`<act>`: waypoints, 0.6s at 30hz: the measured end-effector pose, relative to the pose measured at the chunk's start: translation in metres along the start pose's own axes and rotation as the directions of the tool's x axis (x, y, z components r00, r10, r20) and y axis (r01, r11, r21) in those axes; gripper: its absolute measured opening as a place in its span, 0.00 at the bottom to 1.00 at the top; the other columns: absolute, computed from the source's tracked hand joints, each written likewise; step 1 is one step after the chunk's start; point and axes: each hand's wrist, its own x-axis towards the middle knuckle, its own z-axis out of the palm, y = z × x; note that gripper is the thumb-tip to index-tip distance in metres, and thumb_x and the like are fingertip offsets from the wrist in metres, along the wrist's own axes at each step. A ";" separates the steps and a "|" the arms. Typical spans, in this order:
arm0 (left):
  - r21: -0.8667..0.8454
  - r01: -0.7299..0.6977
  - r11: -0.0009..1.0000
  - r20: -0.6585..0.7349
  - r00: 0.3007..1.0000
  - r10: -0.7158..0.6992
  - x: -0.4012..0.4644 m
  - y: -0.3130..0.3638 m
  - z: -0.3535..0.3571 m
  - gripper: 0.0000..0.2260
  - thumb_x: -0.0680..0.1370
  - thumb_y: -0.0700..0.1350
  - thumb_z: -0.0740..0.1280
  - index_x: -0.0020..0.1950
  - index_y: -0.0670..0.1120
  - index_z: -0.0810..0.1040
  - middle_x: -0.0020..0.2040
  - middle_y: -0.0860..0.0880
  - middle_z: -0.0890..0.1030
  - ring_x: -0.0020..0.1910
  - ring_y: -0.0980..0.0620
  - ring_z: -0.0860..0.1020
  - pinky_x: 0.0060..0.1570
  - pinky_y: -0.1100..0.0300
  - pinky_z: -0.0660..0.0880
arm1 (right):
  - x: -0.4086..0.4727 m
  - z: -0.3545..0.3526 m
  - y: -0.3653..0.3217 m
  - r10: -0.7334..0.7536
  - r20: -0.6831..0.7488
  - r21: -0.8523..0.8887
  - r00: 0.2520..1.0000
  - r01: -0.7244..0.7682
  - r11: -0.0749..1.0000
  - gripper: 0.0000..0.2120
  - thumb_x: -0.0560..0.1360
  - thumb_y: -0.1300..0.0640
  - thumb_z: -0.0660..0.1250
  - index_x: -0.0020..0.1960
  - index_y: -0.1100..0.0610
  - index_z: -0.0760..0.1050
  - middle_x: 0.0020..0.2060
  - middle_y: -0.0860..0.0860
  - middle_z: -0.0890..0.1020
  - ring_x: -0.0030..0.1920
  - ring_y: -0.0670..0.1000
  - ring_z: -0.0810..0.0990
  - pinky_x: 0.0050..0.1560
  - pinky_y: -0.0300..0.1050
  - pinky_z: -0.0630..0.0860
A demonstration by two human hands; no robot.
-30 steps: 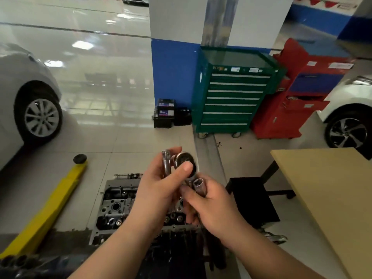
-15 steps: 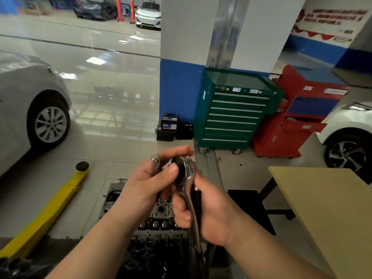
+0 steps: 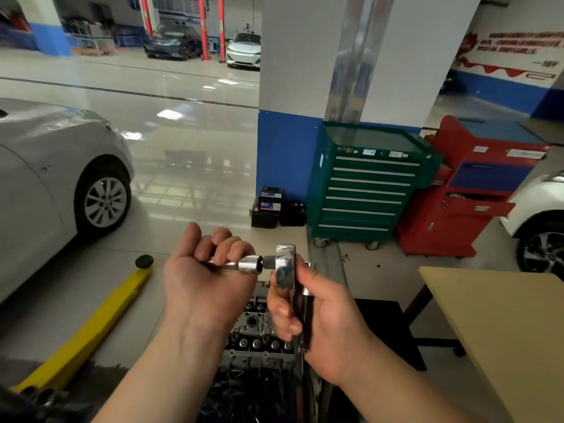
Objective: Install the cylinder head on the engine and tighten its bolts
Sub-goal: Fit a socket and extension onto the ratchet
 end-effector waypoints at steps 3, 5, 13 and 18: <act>-0.040 -0.012 0.999 -0.002 1.000 0.012 -0.005 -0.005 0.004 0.19 0.86 0.52 0.62 0.37 0.50 0.62 0.27 0.52 0.67 0.26 0.56 0.61 0.35 0.64 0.63 | 0.000 0.004 -0.003 -0.049 -0.009 -0.062 0.999 0.048 0.997 0.23 0.71 0.33 0.74 0.46 0.54 0.78 0.32 0.52 0.73 0.28 0.50 0.62 0.33 0.46 0.63; -0.033 -0.025 0.999 -0.001 1.000 0.025 -0.006 -0.006 0.004 0.19 0.86 0.52 0.61 0.37 0.50 0.62 0.26 0.51 0.68 0.26 0.55 0.62 0.36 0.63 0.64 | 0.000 0.004 -0.004 -0.069 -0.007 -0.104 0.998 0.068 0.992 0.23 0.69 0.32 0.75 0.44 0.52 0.80 0.31 0.52 0.74 0.28 0.50 0.63 0.33 0.46 0.64; -0.014 -0.040 0.999 0.054 0.998 0.040 -0.014 -0.010 0.003 0.17 0.86 0.52 0.62 0.39 0.50 0.63 0.27 0.51 0.68 0.26 0.55 0.62 0.32 0.62 0.66 | -0.005 -0.001 -0.009 -0.106 0.106 -0.229 0.989 0.128 0.965 0.21 0.80 0.36 0.66 0.48 0.54 0.79 0.32 0.53 0.73 0.28 0.50 0.65 0.34 0.46 0.63; 0.026 -0.018 1.000 0.044 0.999 0.016 -0.017 -0.012 0.006 0.19 0.85 0.52 0.64 0.36 0.49 0.64 0.30 0.52 0.66 0.27 0.56 0.61 0.30 0.62 0.66 | -0.008 -0.006 -0.016 -0.188 0.159 -0.279 0.969 0.226 0.933 0.22 0.78 0.37 0.70 0.52 0.58 0.78 0.33 0.51 0.74 0.30 0.47 0.71 0.31 0.40 0.64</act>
